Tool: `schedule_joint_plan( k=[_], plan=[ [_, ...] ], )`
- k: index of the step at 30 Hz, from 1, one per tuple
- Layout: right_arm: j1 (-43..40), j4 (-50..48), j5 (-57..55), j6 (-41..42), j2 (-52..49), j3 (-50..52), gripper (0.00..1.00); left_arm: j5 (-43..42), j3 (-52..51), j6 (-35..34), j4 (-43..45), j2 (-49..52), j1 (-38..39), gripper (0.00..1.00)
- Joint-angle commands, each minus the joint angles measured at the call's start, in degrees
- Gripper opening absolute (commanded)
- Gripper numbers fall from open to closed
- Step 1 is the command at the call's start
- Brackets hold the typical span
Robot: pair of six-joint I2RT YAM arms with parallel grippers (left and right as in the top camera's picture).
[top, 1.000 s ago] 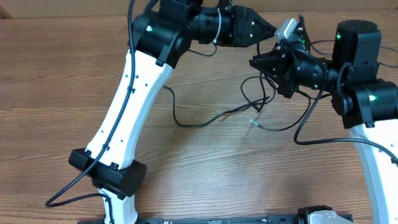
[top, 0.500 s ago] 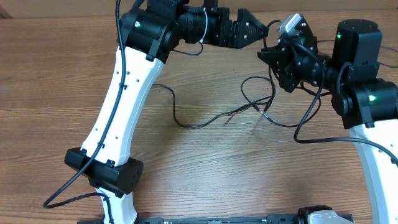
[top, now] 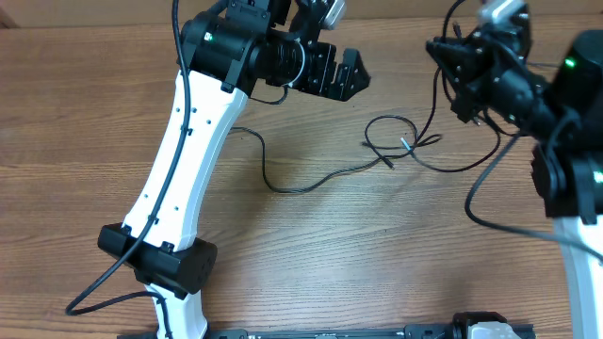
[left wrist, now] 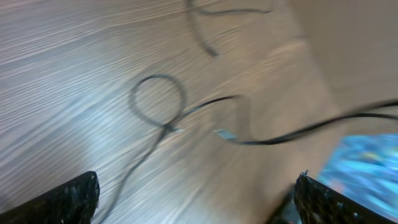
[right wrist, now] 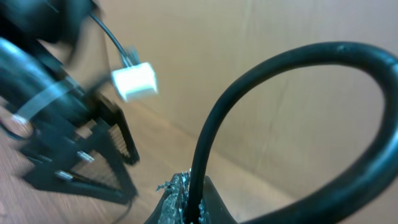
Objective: Untangle cables
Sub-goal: 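Pull the right gripper with a cable strand rightward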
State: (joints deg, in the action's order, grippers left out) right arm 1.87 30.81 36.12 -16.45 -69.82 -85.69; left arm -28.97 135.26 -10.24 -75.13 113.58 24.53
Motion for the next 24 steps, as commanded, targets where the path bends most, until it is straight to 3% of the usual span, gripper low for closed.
schedule_joint_plan(
  k=[1, 8, 16, 24],
  plan=[
    [-0.13, -2.54, 3.17, 1.01, 3.91, -0.22, 0.04, 8.83, 0.96, 2.69, -1.51, -0.83, -0.07, 0.99],
    [-0.13, -4.02, -0.5, 1.84, 8.26, -0.22, 0.04, 10.36, 0.94, 3.65, -4.55, -0.83, -0.15, 1.0],
    [-0.13, 1.44, -22.67, 8.59, 8.9, -0.2, 0.04, 13.18, 0.87, 6.91, -6.84, -0.81, -0.13, 0.99],
    [-0.13, 7.58, -40.06, 8.55, 7.17, -0.2, 0.04, 16.06, 0.87, 6.88, -6.95, -0.81, -0.2, 1.0]
  ],
)
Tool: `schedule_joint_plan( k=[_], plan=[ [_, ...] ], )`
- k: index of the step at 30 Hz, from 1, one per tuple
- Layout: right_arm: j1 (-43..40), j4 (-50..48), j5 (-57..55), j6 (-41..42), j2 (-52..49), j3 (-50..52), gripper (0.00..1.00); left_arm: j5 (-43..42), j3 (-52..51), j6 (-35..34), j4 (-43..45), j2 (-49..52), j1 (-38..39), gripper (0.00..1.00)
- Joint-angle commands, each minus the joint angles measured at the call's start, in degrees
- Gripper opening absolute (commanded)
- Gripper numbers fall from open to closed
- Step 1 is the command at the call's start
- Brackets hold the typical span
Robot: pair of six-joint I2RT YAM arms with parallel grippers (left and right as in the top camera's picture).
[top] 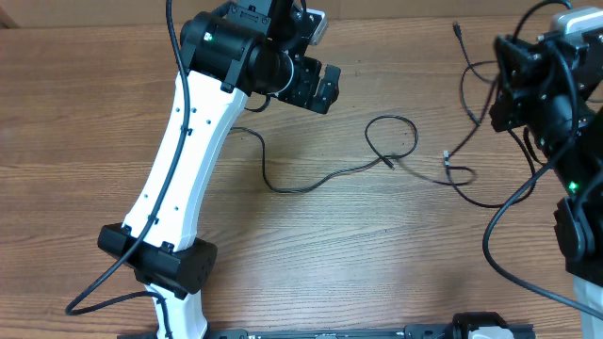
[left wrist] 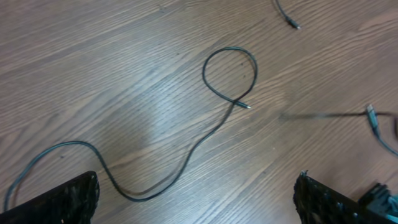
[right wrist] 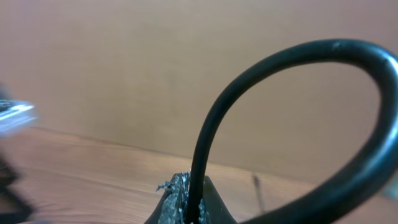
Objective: Untangle cables
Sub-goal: 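Pull the right gripper with a cable strand rightward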
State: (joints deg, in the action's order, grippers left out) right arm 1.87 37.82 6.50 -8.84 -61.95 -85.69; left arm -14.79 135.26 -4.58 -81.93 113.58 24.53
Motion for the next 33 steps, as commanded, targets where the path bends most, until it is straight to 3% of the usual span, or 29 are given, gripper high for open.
schedule_joint_plan(
  k=[1, 23, 33],
  plan=[
    [-0.13, 1.09, -12.02, 0.94, -1.2, -0.2, 0.04, 1.88, 0.87, 1.22, -0.13, -0.81, -0.2, 1.0],
    [-0.26, 4.48, -14.27, 4.76, -8.24, -0.2, 0.04, 1.88, 0.87, 1.22, -0.15, -0.81, -0.15, 1.0],
    [-5.53, 6.32, -14.38, 4.81, -16.83, -0.17, 0.04, 1.88, 0.87, 1.22, -0.15, -0.81, -0.15, 1.0]
  ],
)
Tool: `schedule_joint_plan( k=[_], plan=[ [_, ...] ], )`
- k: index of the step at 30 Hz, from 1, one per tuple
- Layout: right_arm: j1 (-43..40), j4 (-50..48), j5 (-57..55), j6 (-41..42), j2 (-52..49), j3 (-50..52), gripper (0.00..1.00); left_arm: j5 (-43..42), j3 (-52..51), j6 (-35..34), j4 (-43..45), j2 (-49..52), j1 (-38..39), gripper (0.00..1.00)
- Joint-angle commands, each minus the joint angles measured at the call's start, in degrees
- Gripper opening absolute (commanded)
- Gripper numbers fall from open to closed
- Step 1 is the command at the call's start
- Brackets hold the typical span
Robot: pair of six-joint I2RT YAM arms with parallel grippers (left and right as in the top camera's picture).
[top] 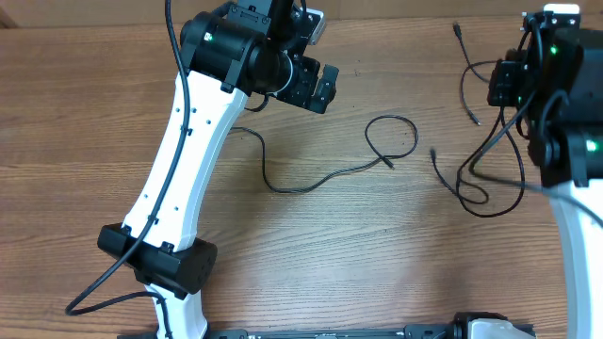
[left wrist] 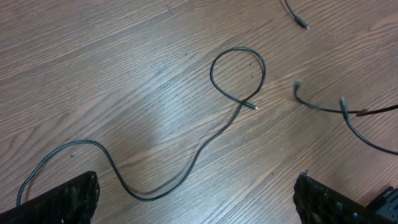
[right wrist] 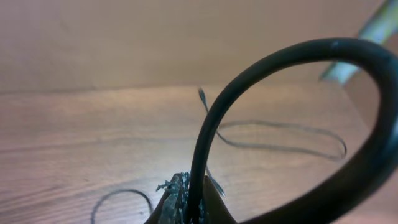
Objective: Untangle cables
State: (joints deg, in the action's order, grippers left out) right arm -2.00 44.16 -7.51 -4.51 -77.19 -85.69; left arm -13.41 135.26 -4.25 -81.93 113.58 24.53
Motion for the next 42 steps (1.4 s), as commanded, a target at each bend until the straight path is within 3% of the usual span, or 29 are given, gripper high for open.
schedule_joint_plan(
  k=[1, 28, 42],
  plan=[
    [-2.19, 0.0, -0.39, 0.46, -2.27, -0.2, 0.04, 0.5, 0.87, 0.9, -0.15, -0.81, -0.15, 1.0],
    [-24.83, -7.56, 0.28, 0.48, -18.21, -0.17, 0.04, 0.5, 0.87, 0.9, -0.15, -0.81, -0.15, 1.0],
    [-32.7, -15.78, 8.26, 0.44, -28.92, -0.17, 0.04, 0.5, 0.87, 0.9, -0.15, -0.81, -0.15, 1.0]
  ],
)
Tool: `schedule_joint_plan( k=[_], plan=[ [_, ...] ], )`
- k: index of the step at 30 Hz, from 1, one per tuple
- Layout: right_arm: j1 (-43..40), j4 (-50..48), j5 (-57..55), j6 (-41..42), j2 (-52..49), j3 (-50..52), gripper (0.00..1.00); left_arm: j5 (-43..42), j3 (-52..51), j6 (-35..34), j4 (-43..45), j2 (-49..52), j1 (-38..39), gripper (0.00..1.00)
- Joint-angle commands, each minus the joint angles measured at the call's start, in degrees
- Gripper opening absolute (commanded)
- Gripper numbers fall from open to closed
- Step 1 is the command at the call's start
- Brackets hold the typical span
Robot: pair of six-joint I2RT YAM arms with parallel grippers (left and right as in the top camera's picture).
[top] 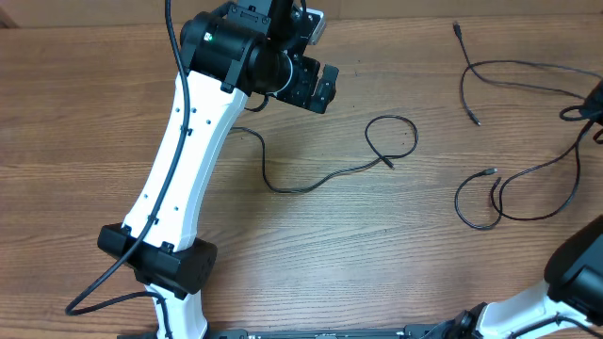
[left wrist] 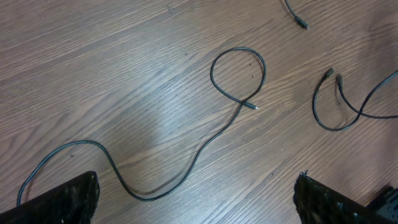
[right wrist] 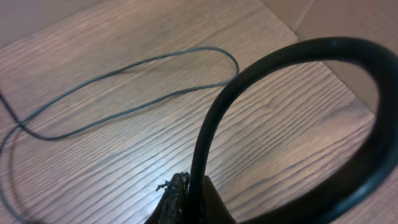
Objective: Untangle cables
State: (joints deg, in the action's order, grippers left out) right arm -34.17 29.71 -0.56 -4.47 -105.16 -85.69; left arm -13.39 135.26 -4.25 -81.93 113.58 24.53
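A thin black cable (top: 325,177) lies mid-table and ends in a loop (left wrist: 238,71). Apart from it, a second black cable (top: 459,202) curls on the right (left wrist: 314,111) and runs off to the table's right edge. There my right gripper (right wrist: 189,199) is shut on it, and the cable arches thickly over the wrist view. My left gripper (top: 320,87) hovers at the back, above the looped cable. It is open (left wrist: 196,199), with nothing between its fingers.
A third thin cable (top: 528,64) lies at the back right, with one plug end (top: 457,28) near the far edge. It also shows on the wood below my right gripper (right wrist: 124,87). The left arm's white link (top: 179,169) crosses the left half of the table.
My right gripper has moved from over the table's right side to its far right edge. The cable it holds now lies further right, its ends flat on the wood. The left arm has not moved.
At first my right gripper held its cable beside the looped cable, the two lying across each other, with my left gripper close by. Then the left gripper was further back and the held cable was off the loop. At each later moment it lay further right, and the cables are now apart.
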Motion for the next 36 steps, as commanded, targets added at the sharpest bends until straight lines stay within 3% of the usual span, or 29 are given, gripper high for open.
schedule_joint_plan(
  k=[1, 20, 21, 22, 23, 25, 27, 28, 36],
  plan=[
    [-0.79, -2.36, 1.31, 0.39, -1.57, -0.17, 0.04, 0.48, 0.87, 0.9, -0.15, -0.81, -0.15, 1.0],
    [-7.96, -23.3, 0.26, 0.24, -12.5, -0.17, 0.04, 0.48, 0.87, 0.9, -0.17, -0.81, -0.15, 0.99],
    [-8.48, -23.93, 0.26, 0.24, -12.76, -0.17, 0.07, 0.48, 0.87, 0.9, -0.15, -0.81, -0.15, 1.0],
    [-8.92, -24.2, 0.26, 0.22, -13.0, -0.17, 0.18, 0.48, 0.87, 0.9, -0.15, -0.81, -0.15, 1.0],
    [-9.51, -24.46, 0.26, 0.24, -13.22, -0.17, 0.32, 0.48, 0.87, 0.9, -0.15, -0.81, -0.15, 1.0],
    [-10.51, -24.5, 0.28, 0.42, -13.53, -0.17, 0.72, 0.48, 0.87, 0.9, -0.15, -0.81, -0.15, 1.0],
    [-11.45, -24.5, 0.35, 2.27, -13.6, -0.17, 0.96, 0.48, 0.87, 0.9, -0.15, -0.81, -0.15, 1.0],
    [-11.98, -24.5, 1.01, 3.56, -13.6, -0.17, 1.0, 0.48, 0.87, 0.9, -0.15, -0.81, -0.15, 1.0],
    [-14.12, -22.62, 9.79, 4.26, -13.29, -0.2, 1.0, 0.48, 0.87, 0.9, -0.15, -0.81, -0.15, 1.0]
  ],
)
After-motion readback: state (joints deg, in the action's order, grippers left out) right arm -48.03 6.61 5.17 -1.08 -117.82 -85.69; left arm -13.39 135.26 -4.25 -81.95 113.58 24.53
